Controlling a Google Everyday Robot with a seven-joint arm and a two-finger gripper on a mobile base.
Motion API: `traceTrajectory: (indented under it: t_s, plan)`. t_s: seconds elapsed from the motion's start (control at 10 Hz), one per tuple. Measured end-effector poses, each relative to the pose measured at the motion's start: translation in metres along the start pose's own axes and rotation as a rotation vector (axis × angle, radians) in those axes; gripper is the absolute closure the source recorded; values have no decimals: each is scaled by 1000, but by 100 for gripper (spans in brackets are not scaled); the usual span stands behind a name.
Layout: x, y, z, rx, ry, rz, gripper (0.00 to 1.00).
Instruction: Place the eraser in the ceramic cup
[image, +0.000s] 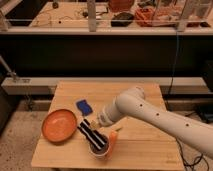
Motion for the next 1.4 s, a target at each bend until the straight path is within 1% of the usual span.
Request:
traceTrajectory:
  t_s: [0.2,0.4,0.6,1.0,1.3,1.4]
  plan:
    - [-6,5,-6,30,15,14,100]
    - [-11,10,-13,62,41,24,100]
    - [-16,15,-19,107,78,32,100]
    - [-19,17,-23,214,158,30,100]
    - [-20,16,-23,266,203,15,100]
    - [-20,16,-23,276,210,11,96]
